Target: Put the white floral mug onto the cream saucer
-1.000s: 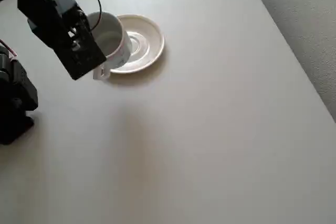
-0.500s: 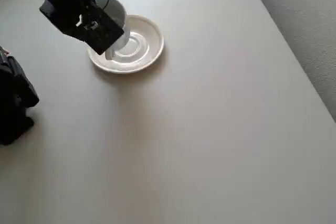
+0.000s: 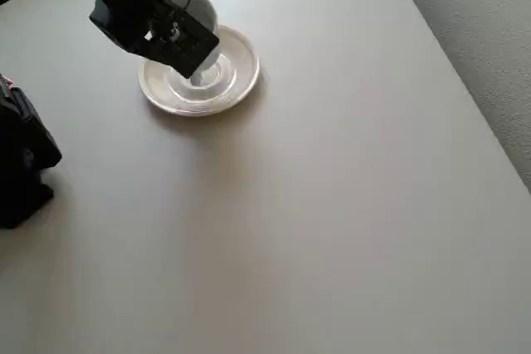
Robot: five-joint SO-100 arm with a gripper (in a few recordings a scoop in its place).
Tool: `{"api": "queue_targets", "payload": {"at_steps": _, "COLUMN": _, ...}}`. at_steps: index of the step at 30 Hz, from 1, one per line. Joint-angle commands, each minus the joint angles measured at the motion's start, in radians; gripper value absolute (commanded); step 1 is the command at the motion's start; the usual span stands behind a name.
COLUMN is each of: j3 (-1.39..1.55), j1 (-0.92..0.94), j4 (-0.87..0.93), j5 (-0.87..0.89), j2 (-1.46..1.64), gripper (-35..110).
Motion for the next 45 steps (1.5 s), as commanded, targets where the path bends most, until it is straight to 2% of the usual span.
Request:
{"api": "queue_targets", "payload": {"at_steps": 1, "j3": 0.014, "j1": 0.017, "j4": -0.063, "j5": -0.018, "j2": 0.017, "gripper": -2}}
{"api": "queue_targets", "payload": {"at_steps": 9, "j3": 0.061, "j1": 0.044, "j4": -0.118, "j5": -0.049, "j2": 0.012, "gripper": -2}}
{"api": "queue_targets", "payload": {"at_steps": 21, "j3": 0.055, "j1": 0.055, "j4": -0.110, "j5": -0.075, "j2": 0.018, "gripper": -2}}
{"api": "queue_targets", "payload": {"at_steps": 26, "j3": 0.061, "j1": 0.014, "j4": -0.101, "j5": -0.089, "j2": -0.008, "gripper": 15}}
{"api": "queue_targets", "payload": {"at_steps": 34, "j3": 0.061, "j1": -0.009, "j4": -0.109, "j5": -0.092, "j2": -0.071, "gripper": 21}}
{"api": "queue_targets", "payload": {"at_steps": 40, "j3": 0.026, "j1": 0.048, "j4": -0.040, "j5": -0.115, "j2": 0.041, "gripper": 21}}
{"api": "queue_targets", "payload": {"at_steps": 45, "j3": -0.181, "j1": 0.087, "j4": 0.141, "j5": -0.095, "j2": 0.183, "gripper": 21}}
